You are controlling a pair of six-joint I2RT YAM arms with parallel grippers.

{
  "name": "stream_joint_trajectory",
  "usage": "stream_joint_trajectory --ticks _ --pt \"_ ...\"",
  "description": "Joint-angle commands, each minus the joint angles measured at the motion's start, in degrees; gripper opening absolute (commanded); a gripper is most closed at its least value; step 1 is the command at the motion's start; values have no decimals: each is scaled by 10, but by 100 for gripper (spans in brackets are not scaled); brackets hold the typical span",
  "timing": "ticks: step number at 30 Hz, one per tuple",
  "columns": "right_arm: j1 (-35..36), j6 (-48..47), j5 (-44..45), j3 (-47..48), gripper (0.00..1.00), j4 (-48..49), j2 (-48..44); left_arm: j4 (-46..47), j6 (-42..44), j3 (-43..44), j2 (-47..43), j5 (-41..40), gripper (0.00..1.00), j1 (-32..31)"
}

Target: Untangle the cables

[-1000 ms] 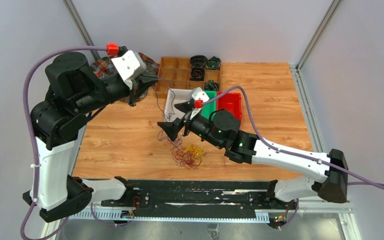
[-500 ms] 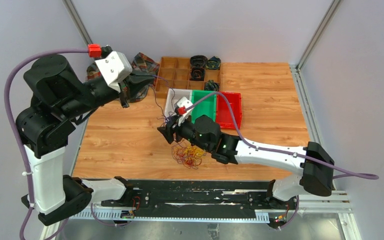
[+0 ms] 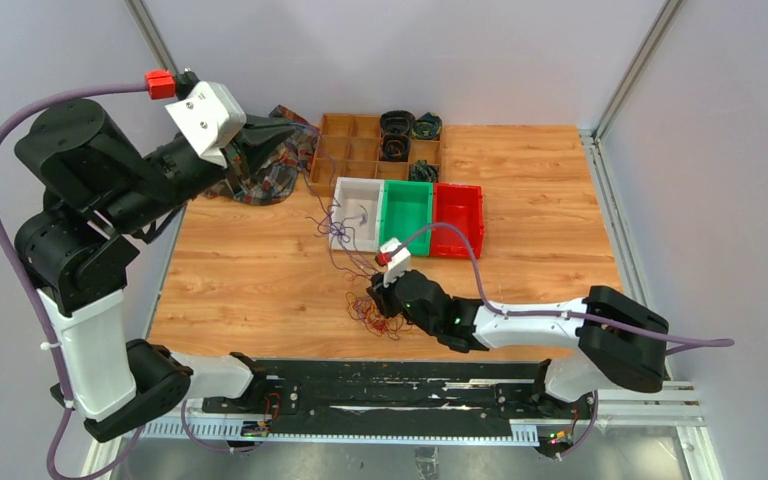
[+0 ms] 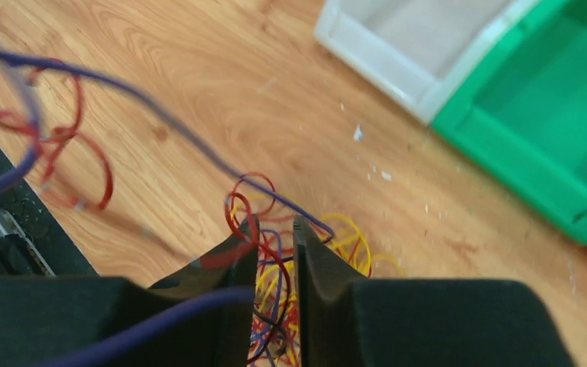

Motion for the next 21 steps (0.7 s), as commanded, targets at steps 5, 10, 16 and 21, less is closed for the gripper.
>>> stream_joint_trajectory --ticks 5,10,16,21 --pt "-8 64 68 -86 1 18 -53 84 43 12 -4 -153 0 -3" --pt "-8 101 110 -145 1 6 -88 154 70 8 -7 -250 0 -3" --pt "-12 141 150 -204 1 -12 -132 308 127 -34 -28 -362 0 -3" --pt "-25 178 173 -238 1 -32 -164 490 161 -94 -61 -417 0 -3"
